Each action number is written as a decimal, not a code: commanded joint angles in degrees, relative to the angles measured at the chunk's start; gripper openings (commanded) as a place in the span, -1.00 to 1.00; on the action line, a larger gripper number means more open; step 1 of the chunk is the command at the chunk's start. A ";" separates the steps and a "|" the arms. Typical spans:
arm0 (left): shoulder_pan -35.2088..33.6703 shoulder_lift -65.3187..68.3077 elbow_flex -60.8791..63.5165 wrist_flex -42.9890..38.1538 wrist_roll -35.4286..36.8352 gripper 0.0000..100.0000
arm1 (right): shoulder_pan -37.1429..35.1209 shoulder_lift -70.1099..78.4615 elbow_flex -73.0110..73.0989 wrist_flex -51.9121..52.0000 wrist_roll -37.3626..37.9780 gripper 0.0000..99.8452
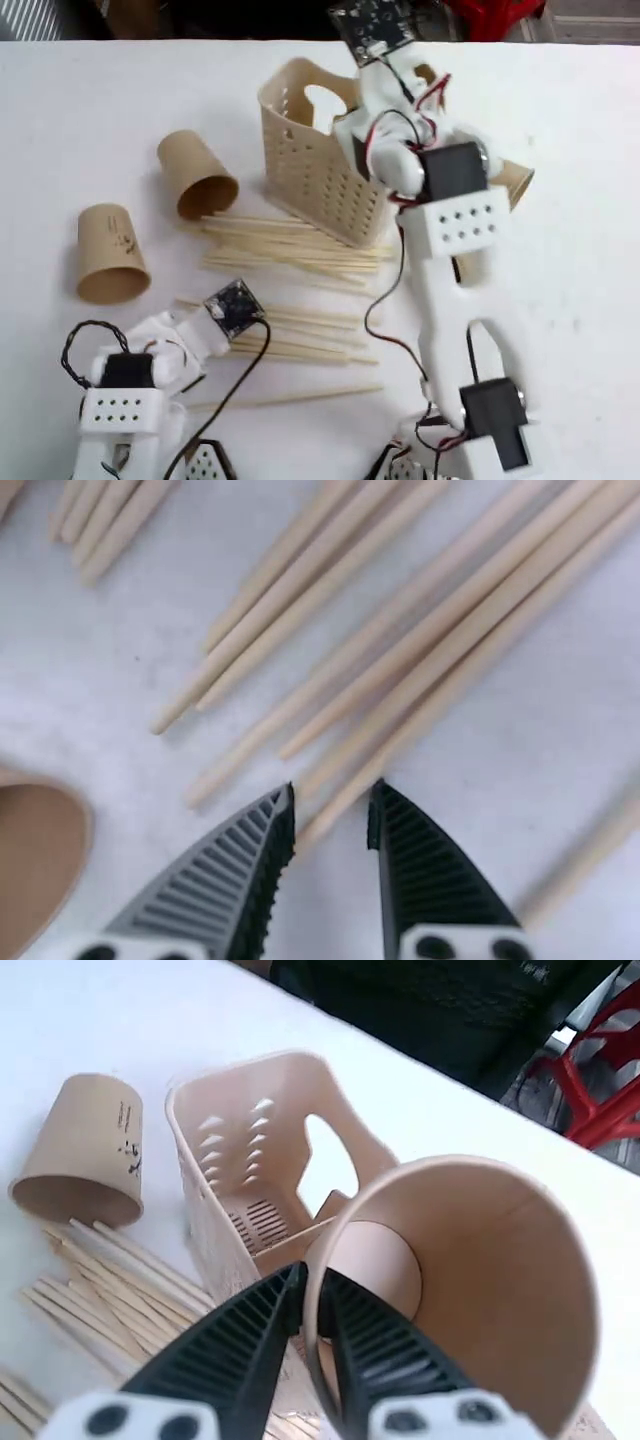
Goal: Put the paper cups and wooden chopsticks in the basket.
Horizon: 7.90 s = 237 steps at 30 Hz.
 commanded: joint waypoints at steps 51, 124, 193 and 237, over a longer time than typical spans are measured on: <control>-0.66 0.48 0.18 -1.23 0.88 -0.69 | 39.25 32.57 -1.23 -7.16 0.35 -0.47; -0.57 0.48 0.00 -1.23 0.88 -0.69 | 47.34 21.85 20.48 -28.09 6.15 -0.97; -2.68 0.48 0.26 -1.23 0.79 -0.69 | 13.23 -3.38 -1.93 -1.54 -14.07 -0.55; -2.77 0.48 0.26 -1.23 0.79 -0.69 | 20.97 -16.84 9.05 19.30 3.25 -0.54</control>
